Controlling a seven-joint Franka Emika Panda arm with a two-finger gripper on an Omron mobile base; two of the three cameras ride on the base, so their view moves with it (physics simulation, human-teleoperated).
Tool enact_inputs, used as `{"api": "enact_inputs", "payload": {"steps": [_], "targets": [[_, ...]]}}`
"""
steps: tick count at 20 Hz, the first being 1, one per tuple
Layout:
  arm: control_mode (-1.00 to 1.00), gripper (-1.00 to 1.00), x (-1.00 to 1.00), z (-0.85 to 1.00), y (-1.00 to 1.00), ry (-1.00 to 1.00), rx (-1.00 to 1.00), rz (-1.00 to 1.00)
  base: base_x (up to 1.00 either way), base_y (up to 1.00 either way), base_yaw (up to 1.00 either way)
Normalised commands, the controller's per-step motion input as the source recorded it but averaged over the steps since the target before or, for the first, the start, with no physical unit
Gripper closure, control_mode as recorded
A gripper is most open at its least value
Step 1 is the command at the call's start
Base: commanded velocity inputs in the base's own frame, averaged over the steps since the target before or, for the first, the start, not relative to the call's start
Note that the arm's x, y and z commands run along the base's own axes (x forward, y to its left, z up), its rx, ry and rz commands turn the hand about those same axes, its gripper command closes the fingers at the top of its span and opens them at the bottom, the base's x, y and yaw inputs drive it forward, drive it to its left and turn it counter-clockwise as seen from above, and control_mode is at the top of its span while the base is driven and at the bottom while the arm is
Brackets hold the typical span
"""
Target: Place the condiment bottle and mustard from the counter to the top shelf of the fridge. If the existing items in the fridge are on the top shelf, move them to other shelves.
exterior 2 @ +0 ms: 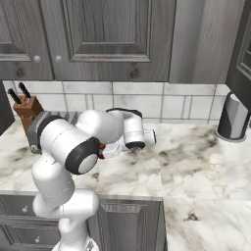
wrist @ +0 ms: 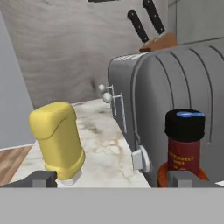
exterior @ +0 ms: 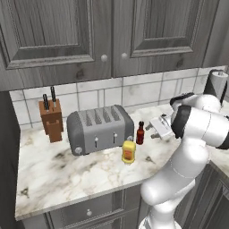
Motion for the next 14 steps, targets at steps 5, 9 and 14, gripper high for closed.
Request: {"api": "enact_inputs", "payload": {"steps": [5, 9, 14], "targets": [[-1.0, -1.0, 0.18, -0.16, 0.05, -0.01, 0.01, 0.0, 0.0, 0.0, 0.0], [-1.0, -1.0, 0.29, 0.0, 0.0, 0.0, 0.0, 0.0, 0.0, 0.0, 0.0], [-1.0, -1.0, 0.18, -0.06, 0.04, -0.02, 0.0, 0.0, 0.0, 0.0, 0.0]]}}
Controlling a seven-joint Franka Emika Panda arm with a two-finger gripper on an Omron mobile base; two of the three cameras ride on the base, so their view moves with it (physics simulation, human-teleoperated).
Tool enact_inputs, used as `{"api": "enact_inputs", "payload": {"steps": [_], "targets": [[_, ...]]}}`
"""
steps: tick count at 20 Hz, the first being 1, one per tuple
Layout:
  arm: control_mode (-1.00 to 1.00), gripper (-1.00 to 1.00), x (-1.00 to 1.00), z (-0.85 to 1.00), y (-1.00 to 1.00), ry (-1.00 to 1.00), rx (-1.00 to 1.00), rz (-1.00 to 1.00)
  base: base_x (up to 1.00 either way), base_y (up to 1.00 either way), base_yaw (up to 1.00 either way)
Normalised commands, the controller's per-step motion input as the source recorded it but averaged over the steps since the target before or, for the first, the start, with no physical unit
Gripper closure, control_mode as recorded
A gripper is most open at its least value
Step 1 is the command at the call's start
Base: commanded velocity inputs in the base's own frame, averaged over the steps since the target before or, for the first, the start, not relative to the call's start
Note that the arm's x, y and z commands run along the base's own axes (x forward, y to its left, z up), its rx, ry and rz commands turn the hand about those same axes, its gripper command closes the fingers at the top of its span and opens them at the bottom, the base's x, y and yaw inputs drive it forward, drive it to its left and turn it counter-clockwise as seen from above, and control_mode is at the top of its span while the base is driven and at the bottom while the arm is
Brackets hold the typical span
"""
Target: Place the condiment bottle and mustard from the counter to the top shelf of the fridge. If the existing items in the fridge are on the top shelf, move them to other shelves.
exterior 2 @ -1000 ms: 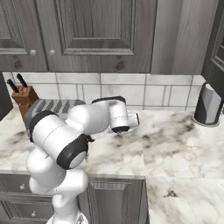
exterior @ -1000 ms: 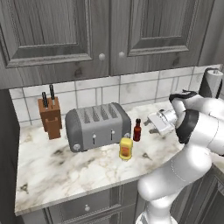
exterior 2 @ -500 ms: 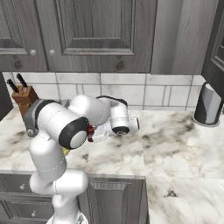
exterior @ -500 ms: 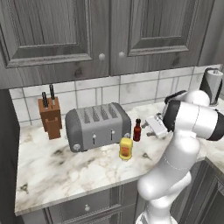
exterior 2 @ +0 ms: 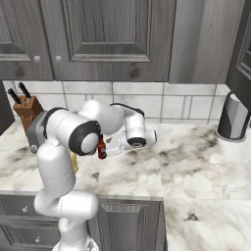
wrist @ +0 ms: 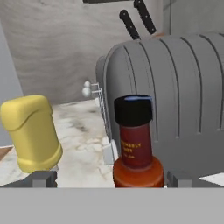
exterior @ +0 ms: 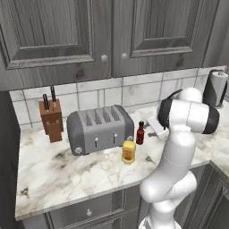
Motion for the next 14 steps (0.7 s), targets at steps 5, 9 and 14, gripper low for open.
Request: {"api": "enact_inputs", "payload": {"steps": [5, 9, 14], "targets": [[-1.0, -1.0, 0.0, -0.07, 0.21, -0.02, 0.0, 0.0, 0.0, 0.0, 0.0], [-1.0, -1.0, 0.06, -0.03, 0.2, -0.01, 0.0, 0.0, 0.0, 0.0, 0.0], [-1.0, -1.0, 0.3, -0.01, 0.04, -0.02, 0.0, 0.0, 0.0, 0.0, 0.0]]}}
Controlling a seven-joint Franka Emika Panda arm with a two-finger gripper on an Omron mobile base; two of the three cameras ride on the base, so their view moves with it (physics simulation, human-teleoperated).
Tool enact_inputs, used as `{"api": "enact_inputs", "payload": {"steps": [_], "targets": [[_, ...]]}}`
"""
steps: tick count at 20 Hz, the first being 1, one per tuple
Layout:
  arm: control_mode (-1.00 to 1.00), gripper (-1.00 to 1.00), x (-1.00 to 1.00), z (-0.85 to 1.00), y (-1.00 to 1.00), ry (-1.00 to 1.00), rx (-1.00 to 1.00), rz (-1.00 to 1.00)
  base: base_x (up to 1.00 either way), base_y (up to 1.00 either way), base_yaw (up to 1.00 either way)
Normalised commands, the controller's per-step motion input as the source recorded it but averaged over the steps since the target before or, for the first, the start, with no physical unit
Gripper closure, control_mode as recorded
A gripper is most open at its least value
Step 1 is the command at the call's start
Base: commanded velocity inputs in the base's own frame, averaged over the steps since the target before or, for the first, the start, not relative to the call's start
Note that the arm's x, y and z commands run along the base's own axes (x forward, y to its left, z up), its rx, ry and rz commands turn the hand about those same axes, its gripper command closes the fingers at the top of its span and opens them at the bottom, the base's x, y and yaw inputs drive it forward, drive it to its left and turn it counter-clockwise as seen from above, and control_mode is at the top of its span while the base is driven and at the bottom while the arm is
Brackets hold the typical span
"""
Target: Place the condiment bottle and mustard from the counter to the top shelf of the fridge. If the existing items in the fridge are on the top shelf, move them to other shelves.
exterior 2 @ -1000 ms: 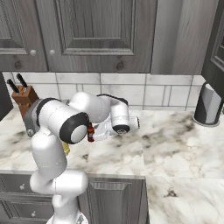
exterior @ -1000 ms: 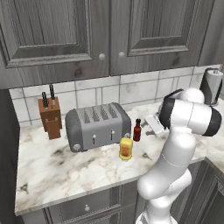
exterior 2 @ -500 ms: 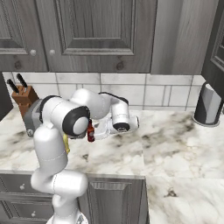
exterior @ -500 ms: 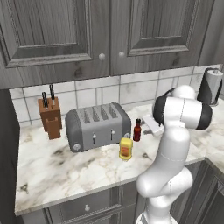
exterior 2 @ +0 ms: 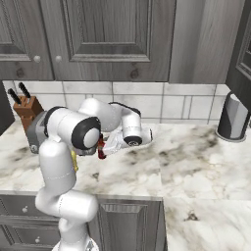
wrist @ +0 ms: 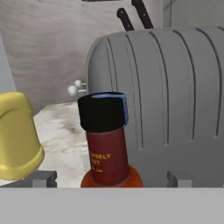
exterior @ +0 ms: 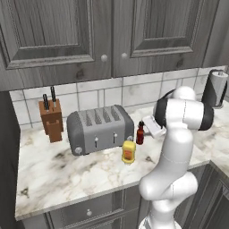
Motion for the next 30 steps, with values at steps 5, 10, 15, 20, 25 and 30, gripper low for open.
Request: {"api": "enact_inputs", "payload": {"steps": [5, 10, 15, 20, 25, 30], "targets": [[-1.0, -1.0, 0.15, 0.0, -0.15, 0.0, 0.06, 0.0, 0.0, 0.0, 0.0], [-1.0, -1.0, 0.0, -0.02, 0.02, 0.0, 0.0, 0.0, 0.0, 0.0, 0.0], [-1.0, -1.0, -0.25, -0.1, 0.21, 0.0, 0.0, 0.0, 0.0, 0.0, 0.0], [-1.0, 1.0, -0.08, -0.04, 0.12, 0.0, 0.0, 0.0, 0.0, 0.0, 0.0], [-1.0, 1.0, -0.02, 0.33, -0.06, 0.0, 0.02, 0.0, 0.0, 0.0, 0.0], [-1.0, 1.0, -0.62, 0.92, -0.27, -0.01, 0.02, -0.03, 0.0, 0.0, 0.0]]}}
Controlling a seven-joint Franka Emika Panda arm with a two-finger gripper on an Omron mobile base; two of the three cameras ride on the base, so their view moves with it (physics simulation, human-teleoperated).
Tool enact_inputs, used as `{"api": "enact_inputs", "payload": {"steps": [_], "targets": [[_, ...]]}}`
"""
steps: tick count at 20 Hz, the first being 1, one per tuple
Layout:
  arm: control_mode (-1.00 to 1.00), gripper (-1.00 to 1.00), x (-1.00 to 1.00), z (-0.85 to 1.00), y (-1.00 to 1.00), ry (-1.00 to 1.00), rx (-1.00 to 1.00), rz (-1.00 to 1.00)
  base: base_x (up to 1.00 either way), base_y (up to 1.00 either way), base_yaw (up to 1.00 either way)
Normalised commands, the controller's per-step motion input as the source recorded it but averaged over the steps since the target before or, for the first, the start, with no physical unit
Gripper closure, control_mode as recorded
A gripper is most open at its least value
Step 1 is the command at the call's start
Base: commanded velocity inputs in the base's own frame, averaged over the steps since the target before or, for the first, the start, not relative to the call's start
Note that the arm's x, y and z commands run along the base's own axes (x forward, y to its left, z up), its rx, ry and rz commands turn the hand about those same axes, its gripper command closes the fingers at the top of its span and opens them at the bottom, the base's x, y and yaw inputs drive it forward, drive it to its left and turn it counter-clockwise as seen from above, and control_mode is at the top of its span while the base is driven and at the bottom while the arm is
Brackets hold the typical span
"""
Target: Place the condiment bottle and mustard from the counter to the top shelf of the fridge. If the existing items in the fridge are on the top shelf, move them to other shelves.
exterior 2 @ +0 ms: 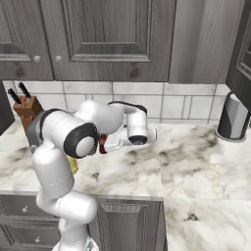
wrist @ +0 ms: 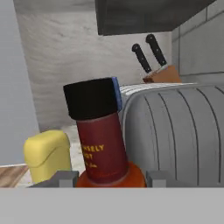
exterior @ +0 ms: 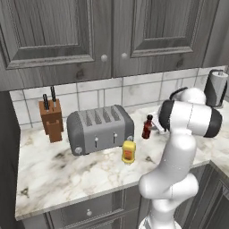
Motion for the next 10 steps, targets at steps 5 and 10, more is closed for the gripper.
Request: {"api": "enact_inputs", "payload": {"steps": [5, 10], "targets": [[-1.0, 1.0, -0.99, 1.0, -0.12, -0.12, 0.0, -0.02, 0.0, 0.0, 0.0], [-1.0, 1.0, -1.0, 1.0, 0.0, -0.17, 0.0, 0.0, 0.0, 0.0, 0.0]]}}
